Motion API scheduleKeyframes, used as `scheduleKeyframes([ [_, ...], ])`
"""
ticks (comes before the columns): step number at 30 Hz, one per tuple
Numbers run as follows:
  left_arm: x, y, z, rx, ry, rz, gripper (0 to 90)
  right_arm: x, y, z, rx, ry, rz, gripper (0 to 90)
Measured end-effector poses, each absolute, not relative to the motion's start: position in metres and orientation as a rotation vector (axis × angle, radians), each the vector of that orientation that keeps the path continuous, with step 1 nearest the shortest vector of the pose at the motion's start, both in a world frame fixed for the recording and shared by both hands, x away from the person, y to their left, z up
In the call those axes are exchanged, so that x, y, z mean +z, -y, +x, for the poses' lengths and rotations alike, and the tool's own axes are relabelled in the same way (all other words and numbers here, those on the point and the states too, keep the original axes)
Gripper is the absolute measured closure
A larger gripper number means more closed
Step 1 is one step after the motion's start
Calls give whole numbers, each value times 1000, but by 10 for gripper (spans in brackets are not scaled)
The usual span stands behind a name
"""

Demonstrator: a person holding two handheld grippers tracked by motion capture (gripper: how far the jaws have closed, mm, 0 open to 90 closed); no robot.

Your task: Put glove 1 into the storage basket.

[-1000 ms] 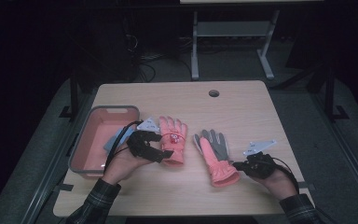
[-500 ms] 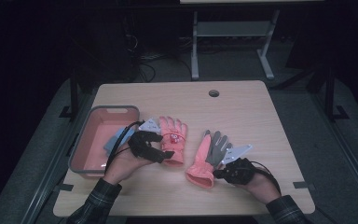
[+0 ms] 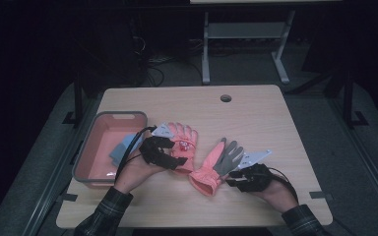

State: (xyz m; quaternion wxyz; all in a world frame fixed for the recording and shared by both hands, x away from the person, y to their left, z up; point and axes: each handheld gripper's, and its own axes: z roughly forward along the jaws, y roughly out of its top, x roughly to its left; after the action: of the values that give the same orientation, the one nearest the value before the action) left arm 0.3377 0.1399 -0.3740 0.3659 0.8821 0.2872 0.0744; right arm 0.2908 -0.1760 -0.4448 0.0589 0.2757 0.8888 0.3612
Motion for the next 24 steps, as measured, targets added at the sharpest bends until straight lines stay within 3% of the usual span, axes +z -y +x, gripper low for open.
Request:
scheduleKeyframes([
  [2,-374,-137,340,206,-737,2273,230,-448,185,293,1071,-2671,871,525],
  [8,-377,-130,348,228,-789,2276,237,-453,209,300,1032,-2594,982,393],
  [24,-392,-109,376,305,-904,2275,248,-457,233,307,1022,-2516,1073,366],
])
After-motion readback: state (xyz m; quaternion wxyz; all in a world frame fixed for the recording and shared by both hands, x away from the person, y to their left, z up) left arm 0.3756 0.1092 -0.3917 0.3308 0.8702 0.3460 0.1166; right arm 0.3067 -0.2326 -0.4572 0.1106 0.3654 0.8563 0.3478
